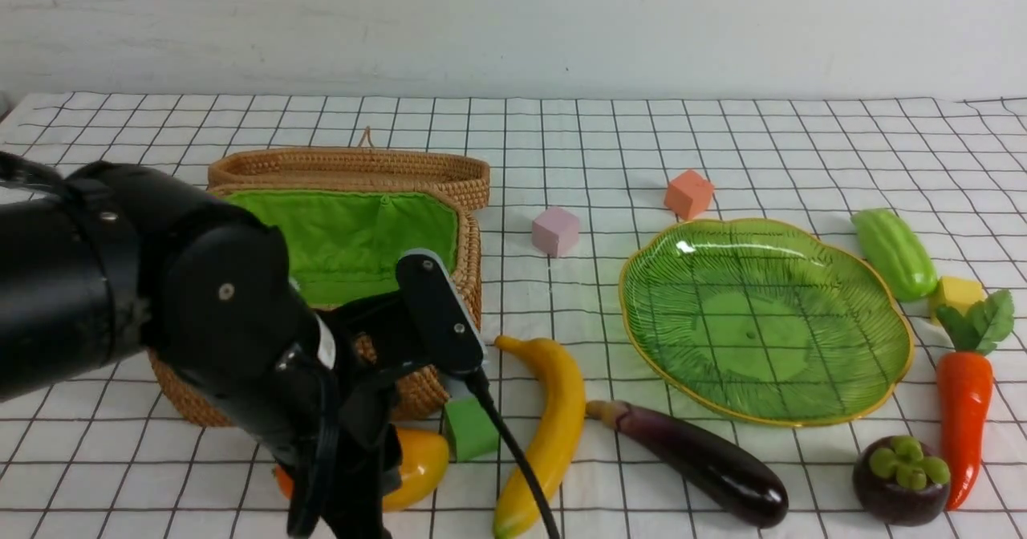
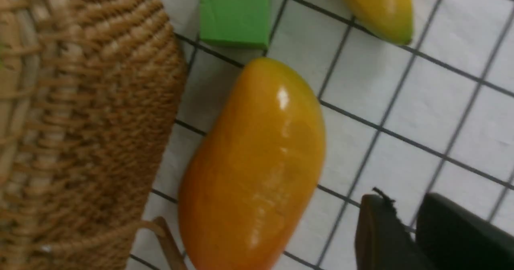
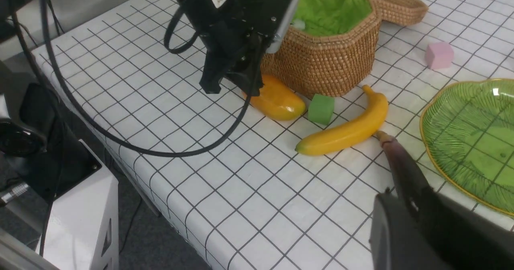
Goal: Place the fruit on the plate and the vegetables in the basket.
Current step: Grab the mango with your left arm and place it on the right plate
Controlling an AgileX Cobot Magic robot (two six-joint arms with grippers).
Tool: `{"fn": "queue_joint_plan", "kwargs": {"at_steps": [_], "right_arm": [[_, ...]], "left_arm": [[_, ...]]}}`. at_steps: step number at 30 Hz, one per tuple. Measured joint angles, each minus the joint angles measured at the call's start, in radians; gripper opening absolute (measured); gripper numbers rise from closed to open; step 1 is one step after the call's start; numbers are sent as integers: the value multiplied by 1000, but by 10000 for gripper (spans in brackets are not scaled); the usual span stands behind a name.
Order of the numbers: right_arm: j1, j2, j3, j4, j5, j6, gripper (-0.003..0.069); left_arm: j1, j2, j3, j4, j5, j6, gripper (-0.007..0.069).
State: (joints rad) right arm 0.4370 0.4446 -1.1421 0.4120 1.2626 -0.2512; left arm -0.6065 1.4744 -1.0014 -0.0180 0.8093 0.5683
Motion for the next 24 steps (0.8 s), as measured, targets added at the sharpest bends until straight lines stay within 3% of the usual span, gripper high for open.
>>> {"fn": "queue_joint_plan", "kwargs": {"at_steps": [5, 10, 18, 24], "right_arm": [[0, 0, 0, 0, 0, -2, 134], [0, 0, 0, -1, 0, -2, 139], [0, 0, 0, -3, 0, -2, 144], [0, 0, 0, -2, 0, -2, 144]], "left_arm": [[0, 76, -3, 109, -30, 3, 443], [0, 157, -3, 193, -74, 3, 612], [0, 258, -7, 241, -128, 3, 608], [-2, 279, -7, 189, -74, 5, 594]]}}
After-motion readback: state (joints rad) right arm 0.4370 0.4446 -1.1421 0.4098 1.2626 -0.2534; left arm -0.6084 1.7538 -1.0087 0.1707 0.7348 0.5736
